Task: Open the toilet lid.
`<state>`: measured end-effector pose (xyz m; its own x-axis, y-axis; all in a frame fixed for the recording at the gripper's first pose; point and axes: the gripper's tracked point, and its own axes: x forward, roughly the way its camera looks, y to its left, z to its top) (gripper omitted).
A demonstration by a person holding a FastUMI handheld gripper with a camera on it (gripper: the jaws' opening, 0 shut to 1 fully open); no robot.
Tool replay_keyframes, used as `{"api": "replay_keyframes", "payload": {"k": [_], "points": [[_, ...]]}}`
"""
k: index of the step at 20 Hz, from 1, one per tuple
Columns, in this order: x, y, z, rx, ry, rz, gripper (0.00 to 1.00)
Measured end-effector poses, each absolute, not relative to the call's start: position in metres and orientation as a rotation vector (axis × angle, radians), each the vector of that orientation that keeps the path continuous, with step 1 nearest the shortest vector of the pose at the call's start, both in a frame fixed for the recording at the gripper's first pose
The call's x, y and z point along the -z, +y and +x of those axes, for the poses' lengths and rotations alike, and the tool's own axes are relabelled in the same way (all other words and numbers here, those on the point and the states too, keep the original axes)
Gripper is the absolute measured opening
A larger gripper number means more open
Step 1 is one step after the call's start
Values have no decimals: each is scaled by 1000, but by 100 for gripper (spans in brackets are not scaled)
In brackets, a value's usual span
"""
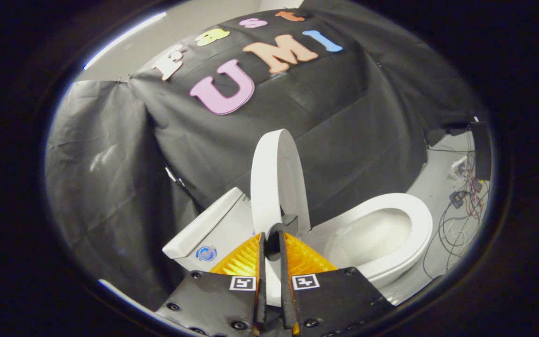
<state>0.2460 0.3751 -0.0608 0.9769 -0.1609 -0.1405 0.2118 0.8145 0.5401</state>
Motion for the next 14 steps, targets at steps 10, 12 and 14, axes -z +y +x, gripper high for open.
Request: {"api": "replay_keyframes", "payload": {"k": [10,12,14], "points": [[47,435,278,64,92,559,19],[46,444,284,40,99,547,19],[46,453,289,21,104,541,19]]}}
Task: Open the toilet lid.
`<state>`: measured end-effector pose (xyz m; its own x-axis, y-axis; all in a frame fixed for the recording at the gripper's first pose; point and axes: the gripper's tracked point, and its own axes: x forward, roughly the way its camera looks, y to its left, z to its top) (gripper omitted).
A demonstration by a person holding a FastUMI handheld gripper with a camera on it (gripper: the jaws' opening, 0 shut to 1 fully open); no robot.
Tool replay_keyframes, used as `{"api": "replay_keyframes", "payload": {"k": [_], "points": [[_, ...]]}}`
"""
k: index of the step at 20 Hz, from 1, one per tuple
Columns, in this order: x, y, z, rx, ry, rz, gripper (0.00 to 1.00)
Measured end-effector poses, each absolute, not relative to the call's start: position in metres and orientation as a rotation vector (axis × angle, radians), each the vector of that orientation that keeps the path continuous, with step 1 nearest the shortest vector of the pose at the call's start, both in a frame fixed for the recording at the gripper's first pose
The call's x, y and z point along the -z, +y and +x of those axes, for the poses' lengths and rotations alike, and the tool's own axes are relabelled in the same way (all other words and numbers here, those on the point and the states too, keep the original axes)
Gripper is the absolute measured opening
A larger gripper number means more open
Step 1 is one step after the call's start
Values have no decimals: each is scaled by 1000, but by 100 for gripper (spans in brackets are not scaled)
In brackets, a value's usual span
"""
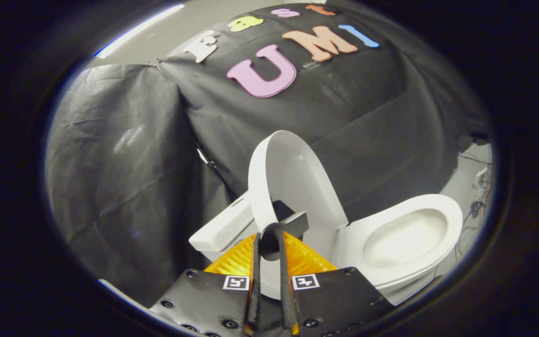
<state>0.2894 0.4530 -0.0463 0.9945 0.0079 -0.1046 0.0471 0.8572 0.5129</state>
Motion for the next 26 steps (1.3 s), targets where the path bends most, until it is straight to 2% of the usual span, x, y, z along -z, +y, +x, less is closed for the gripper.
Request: {"api": "replay_keyframes", "payload": {"k": [13,26], "points": [[51,504,317,-106,187,443,19],[55,521,329,-154,228,374,19]]}}
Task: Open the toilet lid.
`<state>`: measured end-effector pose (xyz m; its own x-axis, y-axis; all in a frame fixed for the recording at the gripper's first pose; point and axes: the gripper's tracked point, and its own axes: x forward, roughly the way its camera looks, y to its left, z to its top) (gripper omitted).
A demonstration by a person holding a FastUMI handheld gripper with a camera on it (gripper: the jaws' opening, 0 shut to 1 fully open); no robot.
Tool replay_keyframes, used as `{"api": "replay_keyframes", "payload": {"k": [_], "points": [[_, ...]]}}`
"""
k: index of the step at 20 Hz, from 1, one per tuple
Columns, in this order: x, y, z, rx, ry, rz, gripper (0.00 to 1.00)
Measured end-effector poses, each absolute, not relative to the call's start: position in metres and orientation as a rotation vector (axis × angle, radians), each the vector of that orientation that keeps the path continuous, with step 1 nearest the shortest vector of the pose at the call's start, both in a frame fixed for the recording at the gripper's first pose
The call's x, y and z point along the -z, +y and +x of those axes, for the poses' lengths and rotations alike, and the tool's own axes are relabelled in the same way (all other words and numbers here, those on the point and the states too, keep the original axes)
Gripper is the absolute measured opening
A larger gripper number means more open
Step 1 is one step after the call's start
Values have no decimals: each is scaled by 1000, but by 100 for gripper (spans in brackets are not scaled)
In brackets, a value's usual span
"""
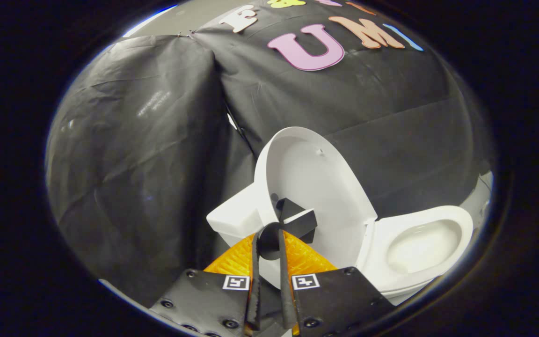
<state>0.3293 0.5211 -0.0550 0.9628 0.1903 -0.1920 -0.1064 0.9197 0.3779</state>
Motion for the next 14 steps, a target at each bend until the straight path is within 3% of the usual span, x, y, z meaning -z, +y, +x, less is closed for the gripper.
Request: {"api": "replay_keyframes", "payload": {"k": [2,9,10,12,14], "points": [[51,518,328,-158,230,357,19],[33,518,317,-201,175,421,43],[24,514,316,-200,151,417,53],[6,501,314,-190,113,404,54],[-10,482,309,-171,75,379,64]]}}
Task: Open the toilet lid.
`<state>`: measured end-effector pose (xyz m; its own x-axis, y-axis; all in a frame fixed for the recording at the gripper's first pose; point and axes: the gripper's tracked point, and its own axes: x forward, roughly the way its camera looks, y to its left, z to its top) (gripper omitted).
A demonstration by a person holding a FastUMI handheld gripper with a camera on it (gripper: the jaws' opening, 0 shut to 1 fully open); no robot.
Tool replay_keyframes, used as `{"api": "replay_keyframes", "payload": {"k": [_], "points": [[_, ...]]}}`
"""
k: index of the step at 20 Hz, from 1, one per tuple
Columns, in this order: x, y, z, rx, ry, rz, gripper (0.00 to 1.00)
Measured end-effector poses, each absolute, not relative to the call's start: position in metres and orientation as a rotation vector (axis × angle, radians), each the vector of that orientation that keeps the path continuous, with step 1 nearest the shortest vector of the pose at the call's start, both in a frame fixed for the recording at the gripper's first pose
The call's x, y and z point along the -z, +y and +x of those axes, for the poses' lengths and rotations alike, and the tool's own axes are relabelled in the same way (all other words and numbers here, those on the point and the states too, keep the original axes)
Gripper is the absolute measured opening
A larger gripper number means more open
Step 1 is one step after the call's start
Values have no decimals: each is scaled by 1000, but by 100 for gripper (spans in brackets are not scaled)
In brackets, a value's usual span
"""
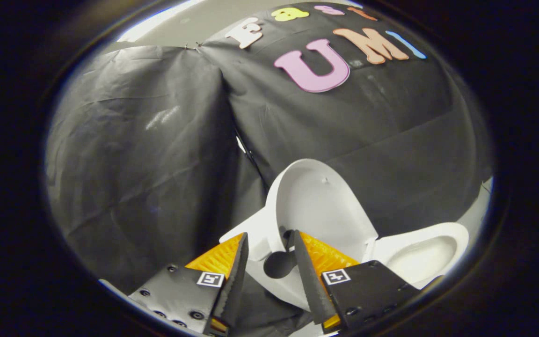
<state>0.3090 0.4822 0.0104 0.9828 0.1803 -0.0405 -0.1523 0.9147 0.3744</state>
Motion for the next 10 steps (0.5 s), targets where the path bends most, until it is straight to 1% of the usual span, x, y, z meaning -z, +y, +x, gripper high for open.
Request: {"api": "replay_keyframes", "payload": {"k": [6,8,10], "points": [[-62,399,294,-76,-50,287,94],[-78,370,286,-61,-89,258,97],[-87,340,276,-47,-115,218,97]]}}
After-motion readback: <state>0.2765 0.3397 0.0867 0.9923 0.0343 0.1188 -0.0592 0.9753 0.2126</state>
